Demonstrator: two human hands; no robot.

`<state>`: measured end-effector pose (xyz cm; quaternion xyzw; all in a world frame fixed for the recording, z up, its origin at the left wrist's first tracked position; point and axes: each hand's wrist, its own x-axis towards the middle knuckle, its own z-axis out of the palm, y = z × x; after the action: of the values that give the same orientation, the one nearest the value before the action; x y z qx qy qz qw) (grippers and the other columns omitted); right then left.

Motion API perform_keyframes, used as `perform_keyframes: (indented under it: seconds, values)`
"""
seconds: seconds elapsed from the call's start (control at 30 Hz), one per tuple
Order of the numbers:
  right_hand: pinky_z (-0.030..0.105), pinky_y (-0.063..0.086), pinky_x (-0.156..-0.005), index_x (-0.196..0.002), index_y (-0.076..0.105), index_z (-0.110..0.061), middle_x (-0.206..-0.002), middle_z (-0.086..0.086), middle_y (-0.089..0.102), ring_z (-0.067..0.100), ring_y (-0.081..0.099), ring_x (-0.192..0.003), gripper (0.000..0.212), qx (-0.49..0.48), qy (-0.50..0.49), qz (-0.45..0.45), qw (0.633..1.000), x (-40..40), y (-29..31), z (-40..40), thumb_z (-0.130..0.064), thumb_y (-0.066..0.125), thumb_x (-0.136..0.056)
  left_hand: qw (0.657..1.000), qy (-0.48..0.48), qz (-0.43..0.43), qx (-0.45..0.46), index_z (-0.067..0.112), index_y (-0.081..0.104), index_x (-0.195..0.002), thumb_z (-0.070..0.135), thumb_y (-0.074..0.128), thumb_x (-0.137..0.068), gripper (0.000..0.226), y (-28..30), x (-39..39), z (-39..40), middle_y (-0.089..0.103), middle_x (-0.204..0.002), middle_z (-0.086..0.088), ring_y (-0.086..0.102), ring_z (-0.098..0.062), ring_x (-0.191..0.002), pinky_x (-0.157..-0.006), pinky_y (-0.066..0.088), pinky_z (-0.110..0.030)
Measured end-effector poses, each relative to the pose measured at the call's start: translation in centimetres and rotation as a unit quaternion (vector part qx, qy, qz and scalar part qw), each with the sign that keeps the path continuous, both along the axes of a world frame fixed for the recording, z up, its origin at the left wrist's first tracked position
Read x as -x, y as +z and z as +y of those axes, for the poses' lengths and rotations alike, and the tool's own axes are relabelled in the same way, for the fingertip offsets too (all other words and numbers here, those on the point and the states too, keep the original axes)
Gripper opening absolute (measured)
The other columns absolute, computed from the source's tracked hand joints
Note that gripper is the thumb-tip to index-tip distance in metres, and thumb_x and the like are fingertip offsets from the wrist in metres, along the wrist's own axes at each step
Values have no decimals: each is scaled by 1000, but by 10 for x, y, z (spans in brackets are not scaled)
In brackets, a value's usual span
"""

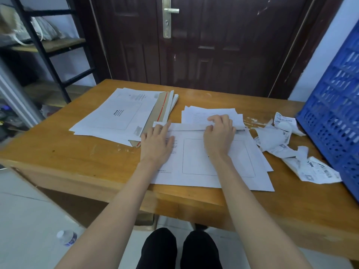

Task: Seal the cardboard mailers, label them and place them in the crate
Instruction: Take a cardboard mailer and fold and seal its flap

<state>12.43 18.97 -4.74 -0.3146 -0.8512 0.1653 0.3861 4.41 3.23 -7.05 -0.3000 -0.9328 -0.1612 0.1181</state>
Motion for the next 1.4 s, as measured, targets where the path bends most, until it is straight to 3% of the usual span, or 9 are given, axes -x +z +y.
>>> perform_keyframes:
  seconds: [0.2,0.5,0.6,0.73,0.93,1.13,1.4]
  values:
    - [38,21,-108,-135,51,-17,-144,1,43,22,31,-135,43,-28,-35,-187,981,-30,9,24,-37,43,-98,999,-2,2,35,29,39,-143,43,30,-101,45,1,2,1,40,-138,0,33,-22,-129,-107,27,-40]
    - [43,26,-102,-131,53,-14,-132,4,52,25,43,-123,52,-19,-73,-318,945,-41,-6,26,-44,23,-101,1000,0,7,28,29,43,-141,42,33,-100,44,-1,2,0,41,-138,0,34,-23,-129,-107,29,-40]
    - [44,26,-102,-128,55,-12,-130,6,53,28,40,-124,53,-4,-83,-310,947,-38,-2,29,-45,24,-100,1000,-1,5,24,28,41,-142,42,33,-100,45,0,2,0,41,-139,-1,33,-23,-129,-106,28,-39]
    - [43,30,-102,-124,51,-4,-131,15,48,32,39,-123,47,37,-92,-287,953,-31,2,33,-40,42,-97,1000,9,-5,20,26,18,-152,45,33,-100,58,0,1,1,38,-144,-2,33,-25,-131,-109,28,-41]
    - [40,30,-98,-121,49,-8,-123,14,53,31,44,-116,37,-10,-92,-232,968,-36,-16,23,-35,46,-96,1000,6,-4,12,22,44,-139,44,35,-99,46,1,2,0,40,-142,0,33,-23,-130,-107,28,-40]
    - [41,27,-102,-122,55,-9,-124,11,53,28,43,-118,39,-29,-106,-260,959,-33,-18,27,-35,38,-98,1000,5,-3,20,22,43,-140,43,34,-100,46,0,2,0,36,-150,1,29,-23,-136,-111,24,-40]
    - [39,25,-102,-129,53,-10,-128,7,50,24,42,-120,41,0,-93,-193,977,-36,-18,28,-35,38,-99,1000,10,-15,2,24,36,-144,43,34,-100,48,1,-1,-1,44,-145,3,32,-22,-135,-110,25,-40]
